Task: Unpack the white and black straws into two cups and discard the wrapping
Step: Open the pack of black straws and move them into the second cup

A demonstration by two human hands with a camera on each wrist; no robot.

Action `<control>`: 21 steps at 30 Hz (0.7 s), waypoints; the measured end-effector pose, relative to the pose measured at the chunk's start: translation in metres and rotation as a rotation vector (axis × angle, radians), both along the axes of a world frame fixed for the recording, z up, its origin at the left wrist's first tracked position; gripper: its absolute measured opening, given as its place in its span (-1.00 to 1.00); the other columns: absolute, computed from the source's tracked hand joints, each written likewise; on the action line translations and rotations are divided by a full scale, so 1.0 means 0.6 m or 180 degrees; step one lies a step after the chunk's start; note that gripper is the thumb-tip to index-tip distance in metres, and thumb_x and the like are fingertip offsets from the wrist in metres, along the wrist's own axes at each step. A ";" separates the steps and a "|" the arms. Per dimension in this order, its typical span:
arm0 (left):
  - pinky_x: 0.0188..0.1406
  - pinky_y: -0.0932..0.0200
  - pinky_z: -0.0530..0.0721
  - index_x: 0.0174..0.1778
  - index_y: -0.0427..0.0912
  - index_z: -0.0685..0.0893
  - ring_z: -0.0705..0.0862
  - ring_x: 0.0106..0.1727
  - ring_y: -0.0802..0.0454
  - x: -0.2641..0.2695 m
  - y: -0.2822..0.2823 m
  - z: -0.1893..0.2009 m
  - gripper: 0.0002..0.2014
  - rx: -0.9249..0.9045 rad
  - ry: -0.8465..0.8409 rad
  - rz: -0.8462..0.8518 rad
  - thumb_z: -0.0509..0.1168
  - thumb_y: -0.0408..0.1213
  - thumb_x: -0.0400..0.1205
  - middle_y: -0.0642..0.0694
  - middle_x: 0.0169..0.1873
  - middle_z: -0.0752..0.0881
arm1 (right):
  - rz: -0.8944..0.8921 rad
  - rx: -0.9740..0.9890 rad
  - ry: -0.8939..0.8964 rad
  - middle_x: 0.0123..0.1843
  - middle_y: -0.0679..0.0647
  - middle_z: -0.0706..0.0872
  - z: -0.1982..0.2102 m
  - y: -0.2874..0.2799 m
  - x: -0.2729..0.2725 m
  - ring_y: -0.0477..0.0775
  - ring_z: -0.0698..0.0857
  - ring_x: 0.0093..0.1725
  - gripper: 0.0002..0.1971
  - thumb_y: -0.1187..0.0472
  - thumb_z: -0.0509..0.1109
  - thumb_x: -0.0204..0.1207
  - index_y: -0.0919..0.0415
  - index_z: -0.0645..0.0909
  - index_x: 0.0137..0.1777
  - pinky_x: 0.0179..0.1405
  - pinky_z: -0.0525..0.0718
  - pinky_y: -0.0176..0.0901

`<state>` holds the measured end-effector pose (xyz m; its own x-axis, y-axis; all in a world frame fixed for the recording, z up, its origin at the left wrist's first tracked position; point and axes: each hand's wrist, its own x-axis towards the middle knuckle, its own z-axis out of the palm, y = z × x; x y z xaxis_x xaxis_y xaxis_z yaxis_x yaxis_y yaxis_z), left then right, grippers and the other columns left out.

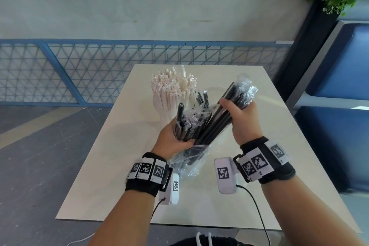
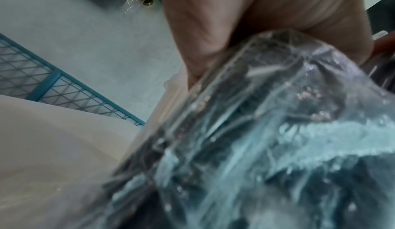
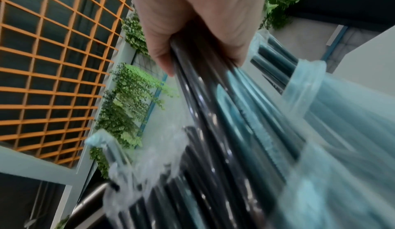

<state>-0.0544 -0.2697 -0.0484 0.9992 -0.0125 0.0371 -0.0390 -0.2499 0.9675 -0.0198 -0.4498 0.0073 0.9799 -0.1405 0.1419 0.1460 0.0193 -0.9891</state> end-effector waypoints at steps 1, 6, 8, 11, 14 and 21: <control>-0.16 0.61 0.59 -0.10 0.22 0.49 0.66 -0.24 0.57 0.000 0.000 0.000 -0.47 0.0010 0.0014 0.0006 0.51 -0.54 0.35 0.25 -0.17 0.67 | -0.0042 0.0096 -0.0004 -0.18 0.32 0.72 0.003 -0.004 0.005 0.16 0.73 -0.23 -0.75 0.30 0.45 0.44 0.55 0.60 -0.05 -0.20 0.74 -0.11; -0.08 0.57 0.62 -0.08 0.20 0.50 0.65 -0.21 0.56 0.001 -0.004 0.000 -0.48 0.0043 0.0039 0.0016 0.50 -0.54 0.36 0.25 -0.16 0.67 | -0.0039 0.0637 0.0132 -0.01 0.28 0.71 -0.002 -0.001 0.011 0.08 0.76 -0.12 -0.55 0.31 0.52 0.38 0.51 0.51 0.19 -0.14 0.76 -0.19; -0.10 0.57 0.63 -0.05 0.19 0.50 0.66 -0.22 0.58 0.000 -0.006 0.001 -0.47 0.0019 0.0007 0.0018 0.49 -0.55 0.36 0.24 -0.16 0.67 | 0.0106 0.0466 0.0193 0.03 0.15 0.74 -0.019 0.014 0.002 -0.06 0.76 -0.04 -0.53 0.28 0.56 0.32 0.42 0.54 0.19 -0.08 0.74 -0.26; -0.20 0.62 0.58 0.04 0.05 0.53 0.66 -0.22 0.59 -0.001 -0.008 0.002 -0.50 -0.0001 -0.0026 0.0028 0.49 -0.57 0.36 0.22 -0.15 0.67 | 0.0063 0.0384 0.0340 0.00 0.12 0.79 -0.044 0.033 -0.014 -0.05 0.76 -0.05 -0.66 0.29 0.55 0.34 0.38 0.64 0.10 -0.07 0.71 -0.22; -0.23 0.64 0.56 -0.04 0.10 0.51 0.66 -0.26 0.58 0.000 -0.007 0.001 -0.50 -0.0017 -0.0012 0.0073 0.48 -0.58 0.36 0.21 -0.17 0.67 | -0.0225 0.0436 0.0391 -0.03 0.28 0.79 -0.042 0.036 -0.013 -0.02 0.74 -0.15 -0.77 0.28 0.50 0.41 0.41 0.69 0.01 -0.24 0.69 -0.39; 0.05 0.24 0.63 -0.09 0.14 0.49 0.70 -0.07 0.19 0.005 0.001 -0.003 -0.52 -0.0040 0.0188 0.0224 0.53 -0.49 0.35 0.11 -0.13 0.70 | -0.0305 0.0567 0.0236 -0.23 0.17 0.67 0.008 0.025 0.013 0.01 0.65 -0.27 -0.82 0.38 0.41 0.43 0.50 0.65 -0.02 -0.31 0.63 -0.29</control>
